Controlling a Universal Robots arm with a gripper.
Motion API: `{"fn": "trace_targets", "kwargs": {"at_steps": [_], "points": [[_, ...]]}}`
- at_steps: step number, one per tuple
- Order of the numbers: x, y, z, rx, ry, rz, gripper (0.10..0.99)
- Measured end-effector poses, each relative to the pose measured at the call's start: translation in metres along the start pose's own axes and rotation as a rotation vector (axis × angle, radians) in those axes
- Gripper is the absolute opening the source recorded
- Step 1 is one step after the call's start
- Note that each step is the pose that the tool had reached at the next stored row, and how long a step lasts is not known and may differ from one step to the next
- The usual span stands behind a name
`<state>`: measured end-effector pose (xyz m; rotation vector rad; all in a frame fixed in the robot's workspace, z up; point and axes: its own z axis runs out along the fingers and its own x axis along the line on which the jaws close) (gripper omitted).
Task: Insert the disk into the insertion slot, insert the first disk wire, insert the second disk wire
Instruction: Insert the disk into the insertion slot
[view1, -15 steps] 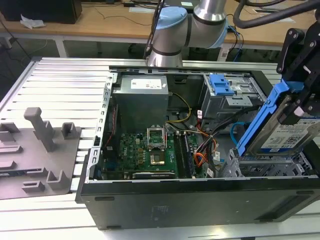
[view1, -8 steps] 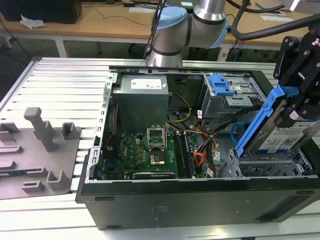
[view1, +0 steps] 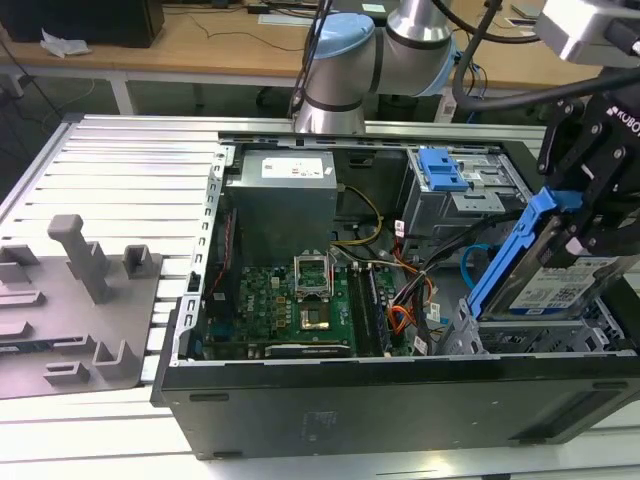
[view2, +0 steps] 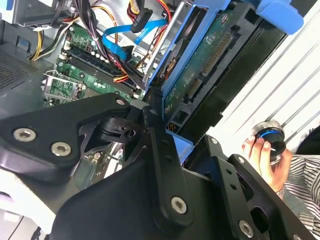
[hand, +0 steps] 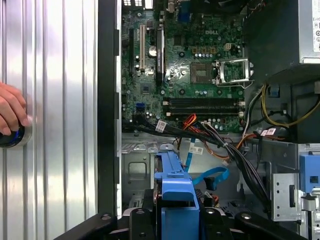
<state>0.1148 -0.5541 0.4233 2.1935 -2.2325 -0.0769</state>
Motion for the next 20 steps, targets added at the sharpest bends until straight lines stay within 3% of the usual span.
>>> {"fn": "trace_targets", "kwargs": {"at_steps": [6,16,20], "points": [[0.0004,-0.0006,0.0142,0.0,-0.0001,0.0,0.365],[0.0008,-0.0013,0.0307,0.0,-0.0001,0.0,0.365],[0.0008,-0.0013,0.0309,0.0,0.0,0.0,0.365]]}}
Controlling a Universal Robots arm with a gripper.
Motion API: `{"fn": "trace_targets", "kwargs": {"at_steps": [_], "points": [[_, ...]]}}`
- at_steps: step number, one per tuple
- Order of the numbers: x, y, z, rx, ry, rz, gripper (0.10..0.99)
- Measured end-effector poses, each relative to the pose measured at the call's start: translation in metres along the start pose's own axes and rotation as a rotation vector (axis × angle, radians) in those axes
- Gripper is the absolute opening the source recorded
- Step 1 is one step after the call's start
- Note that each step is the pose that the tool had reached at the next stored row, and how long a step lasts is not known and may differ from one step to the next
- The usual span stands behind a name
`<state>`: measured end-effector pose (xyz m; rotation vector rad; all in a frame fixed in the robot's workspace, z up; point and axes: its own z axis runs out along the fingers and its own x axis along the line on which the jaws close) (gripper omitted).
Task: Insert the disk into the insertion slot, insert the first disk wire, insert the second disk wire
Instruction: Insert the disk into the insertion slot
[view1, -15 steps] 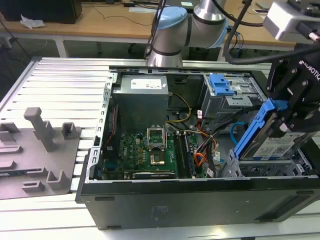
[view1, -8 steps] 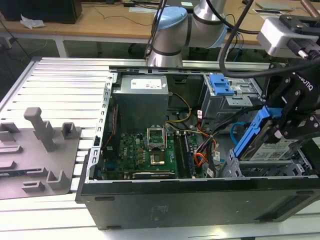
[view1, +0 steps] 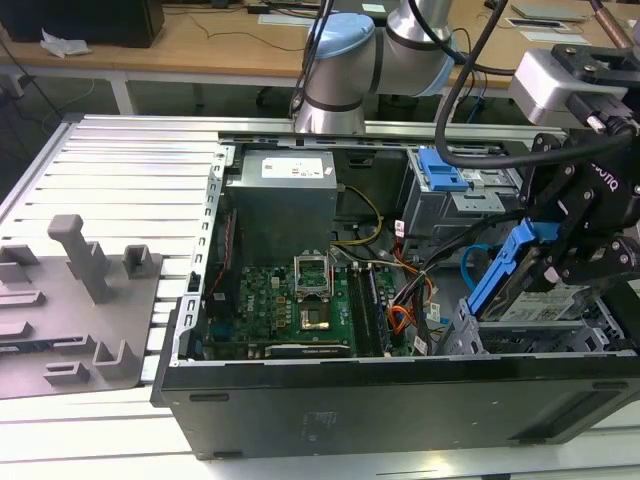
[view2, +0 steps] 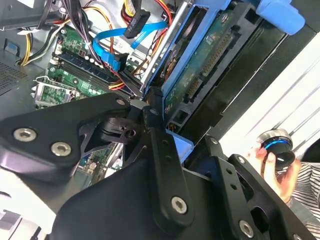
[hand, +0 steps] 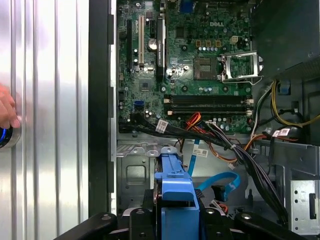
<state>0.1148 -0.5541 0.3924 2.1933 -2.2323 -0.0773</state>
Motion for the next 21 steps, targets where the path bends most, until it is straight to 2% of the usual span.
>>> {"fn": "trace_targets", "kwargs": {"at_steps": [1,2,5,6,9,15,18,21], "points": [[0.0,0.0,0.0,0.0,0.0002,0.0,0.376],[0.0,0.0,0.0002,0.0,0.0,0.0,0.439],[0.0,0.0,0.0003,0.0,0.0,0.0,0.427],[0.0,0.0,0.0005,0.0,0.0,0.0,0.294],[0.0,0.0,0.0007,0.0,0.0,0.0,0.106],[0.0,-0.0006,0.0015,0.0,-0.0003,0.0,0.106],[-0.0006,-0.0118,0.0039,-0.002,0.0,0.0,0.106],[-0.0008,-0.0203,0.0144,-0.005,0.0,0.0,0.106]]}}
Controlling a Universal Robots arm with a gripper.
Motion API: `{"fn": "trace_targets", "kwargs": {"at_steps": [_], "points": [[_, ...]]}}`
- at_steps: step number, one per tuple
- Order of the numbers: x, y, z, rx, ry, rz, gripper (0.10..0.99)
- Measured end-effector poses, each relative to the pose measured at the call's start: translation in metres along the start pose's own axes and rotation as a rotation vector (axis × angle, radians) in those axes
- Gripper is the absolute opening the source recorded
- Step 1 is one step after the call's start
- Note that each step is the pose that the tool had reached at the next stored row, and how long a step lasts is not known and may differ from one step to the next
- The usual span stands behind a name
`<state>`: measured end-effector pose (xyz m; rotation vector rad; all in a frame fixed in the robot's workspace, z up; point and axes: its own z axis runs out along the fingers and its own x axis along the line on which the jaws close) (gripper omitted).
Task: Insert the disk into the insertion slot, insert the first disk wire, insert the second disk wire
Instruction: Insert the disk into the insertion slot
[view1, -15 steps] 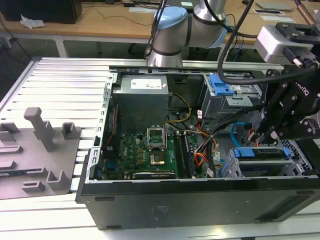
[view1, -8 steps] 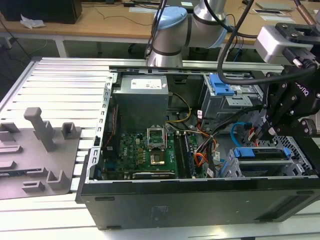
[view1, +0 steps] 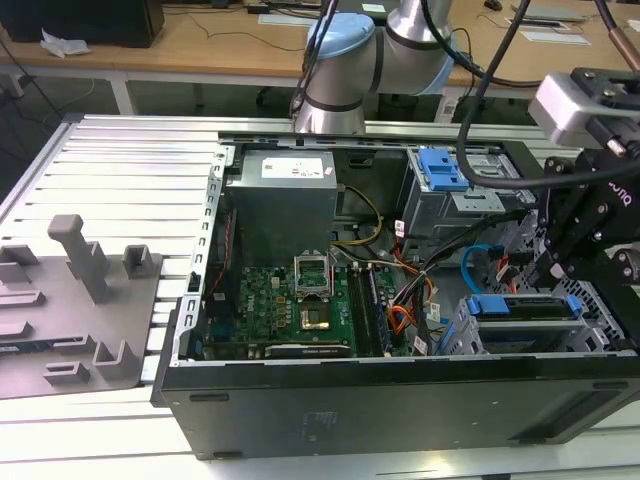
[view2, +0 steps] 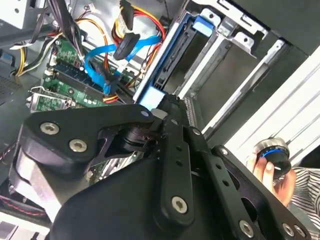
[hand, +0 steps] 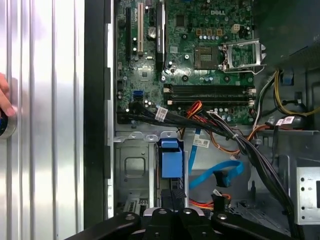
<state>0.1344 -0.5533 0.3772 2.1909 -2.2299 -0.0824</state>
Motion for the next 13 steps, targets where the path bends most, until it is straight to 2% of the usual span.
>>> {"fn": "trace_targets", "kwargs": {"at_steps": [4,13], "points": [[0.0001,-0.0079,0.0086,-0.002,0.0,0.0,0.106],[0.0001,-0.0085,0.0094,-0.002,0.0001,0.0,0.106]]}}
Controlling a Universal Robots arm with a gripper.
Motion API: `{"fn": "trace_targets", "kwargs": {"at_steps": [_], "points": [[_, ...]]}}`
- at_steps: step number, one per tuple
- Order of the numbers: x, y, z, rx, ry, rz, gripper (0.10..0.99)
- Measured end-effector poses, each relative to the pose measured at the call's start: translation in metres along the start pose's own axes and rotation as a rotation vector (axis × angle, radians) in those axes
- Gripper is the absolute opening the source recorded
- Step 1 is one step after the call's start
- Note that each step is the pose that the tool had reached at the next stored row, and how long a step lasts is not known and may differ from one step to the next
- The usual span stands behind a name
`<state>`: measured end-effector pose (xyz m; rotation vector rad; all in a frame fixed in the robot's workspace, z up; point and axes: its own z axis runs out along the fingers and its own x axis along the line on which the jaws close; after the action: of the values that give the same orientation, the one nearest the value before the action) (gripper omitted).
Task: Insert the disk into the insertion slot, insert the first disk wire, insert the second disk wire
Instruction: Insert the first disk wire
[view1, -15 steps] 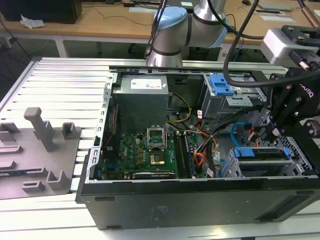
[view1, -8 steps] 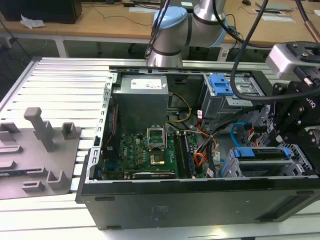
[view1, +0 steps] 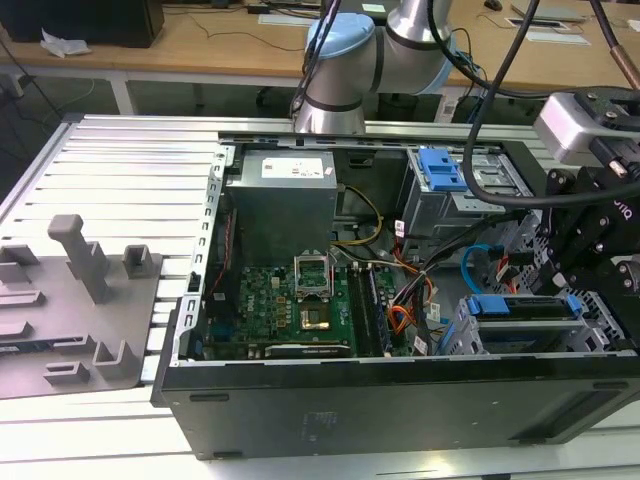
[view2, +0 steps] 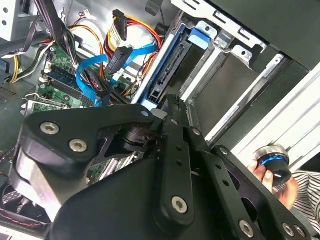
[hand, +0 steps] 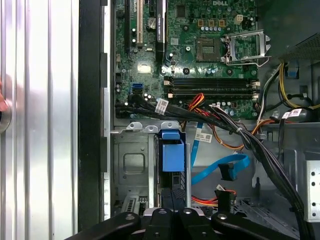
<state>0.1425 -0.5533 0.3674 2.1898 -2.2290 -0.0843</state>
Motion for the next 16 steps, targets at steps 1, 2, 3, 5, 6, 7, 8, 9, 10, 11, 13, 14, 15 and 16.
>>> {"fn": "trace_targets", "kwargs": {"at_steps": [1,2,3,5,6,7,8,9,10,11,13,14,15,16], "points": [[0.0,0.0,0.0,0.0,0.0,0.0,0.106],[0.0,0.0,0.0001,0.0,0.0,0.0,0.106],[0.0,-0.0021,0.0003,0.0,-0.0004,0.0,0.106],[-0.0029,-0.0063,-0.0007,0.0,0.0,0.0,0.106],[-0.004,-0.0062,-0.0021,0.0,0.0002,0.0,0.106],[-0.0054,-0.0062,-0.0035,0.0,0.0,0.0,0.106],[-0.0075,-0.0061,-0.005,0.0,0.0001,0.0,0.106],[-0.0078,-0.0061,-0.005,0.0,0.0,0.0,0.106],[-0.0079,-0.0061,-0.0051,0.0,0.0001,0.0,0.106],[-0.0079,-0.0061,-0.0051,0.0,0.0001,0.0,0.106],[-0.0079,-0.0061,-0.0051,0.0,0.0,0.0,0.173],[-0.0079,-0.0061,-0.005,0.0,0.0,0.0,0.235],[-0.008,-0.0061,-0.0051,0.0,0.0001,0.0,0.294],[-0.008,-0.0061,-0.005,0.0,0.0,0.0,0.361]]}}
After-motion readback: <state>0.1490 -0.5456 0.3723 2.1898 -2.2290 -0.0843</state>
